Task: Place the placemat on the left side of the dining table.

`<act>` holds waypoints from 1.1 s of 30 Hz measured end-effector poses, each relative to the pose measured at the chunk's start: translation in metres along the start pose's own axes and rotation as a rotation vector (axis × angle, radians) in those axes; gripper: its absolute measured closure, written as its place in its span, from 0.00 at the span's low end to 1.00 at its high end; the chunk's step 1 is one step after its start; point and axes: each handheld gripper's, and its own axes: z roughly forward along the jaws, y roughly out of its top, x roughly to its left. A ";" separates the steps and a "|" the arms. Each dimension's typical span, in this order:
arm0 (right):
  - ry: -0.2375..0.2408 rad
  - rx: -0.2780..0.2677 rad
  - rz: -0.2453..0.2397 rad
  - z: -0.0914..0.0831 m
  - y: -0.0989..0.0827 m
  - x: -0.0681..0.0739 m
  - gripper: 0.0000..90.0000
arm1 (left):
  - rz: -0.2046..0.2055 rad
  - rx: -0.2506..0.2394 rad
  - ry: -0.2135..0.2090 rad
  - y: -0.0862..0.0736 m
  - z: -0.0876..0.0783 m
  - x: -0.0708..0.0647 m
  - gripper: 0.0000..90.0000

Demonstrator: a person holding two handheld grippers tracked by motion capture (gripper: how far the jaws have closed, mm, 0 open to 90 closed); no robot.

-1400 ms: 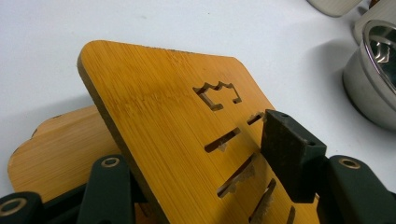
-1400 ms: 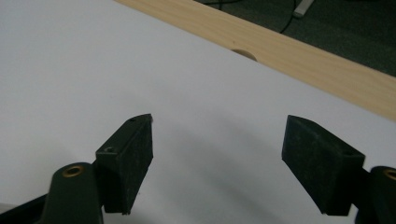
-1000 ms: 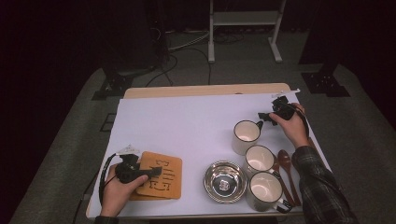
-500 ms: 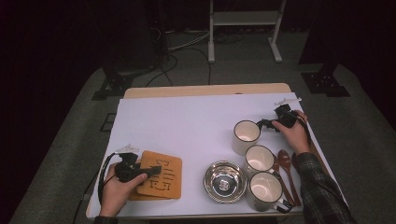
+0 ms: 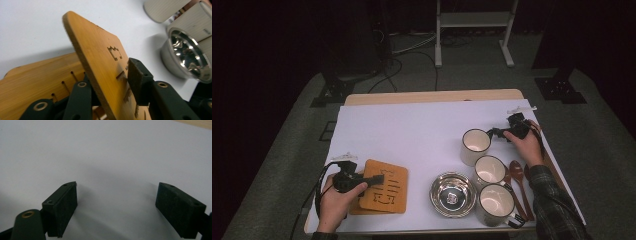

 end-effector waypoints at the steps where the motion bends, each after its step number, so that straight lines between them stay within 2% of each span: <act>1: 0.000 0.000 0.000 0.000 0.000 0.000 0.18 | -0.001 0.000 -0.007 0.001 0.000 0.000 0.75; 12: 0.000 -0.001 0.001 0.000 0.000 0.000 0.18 | -0.026 -0.015 -0.069 0.013 0.001 -0.010 0.85; 17: 0.001 -0.001 0.001 0.000 0.000 0.000 0.18 | -0.025 -0.021 -0.101 0.018 0.003 -0.014 0.90; 22: 0.001 -0.002 0.000 0.000 0.000 0.000 0.18 | -0.025 -0.019 -0.145 0.022 0.005 -0.020 0.93; 26: 0.002 -0.003 -0.001 0.000 0.000 -0.001 0.18 | -0.030 -0.023 -0.196 0.024 0.006 -0.025 0.96; 33: 0.002 -0.003 -0.001 0.000 0.000 -0.001 0.18 | -0.013 -0.027 -0.201 0.028 0.007 -0.030 0.96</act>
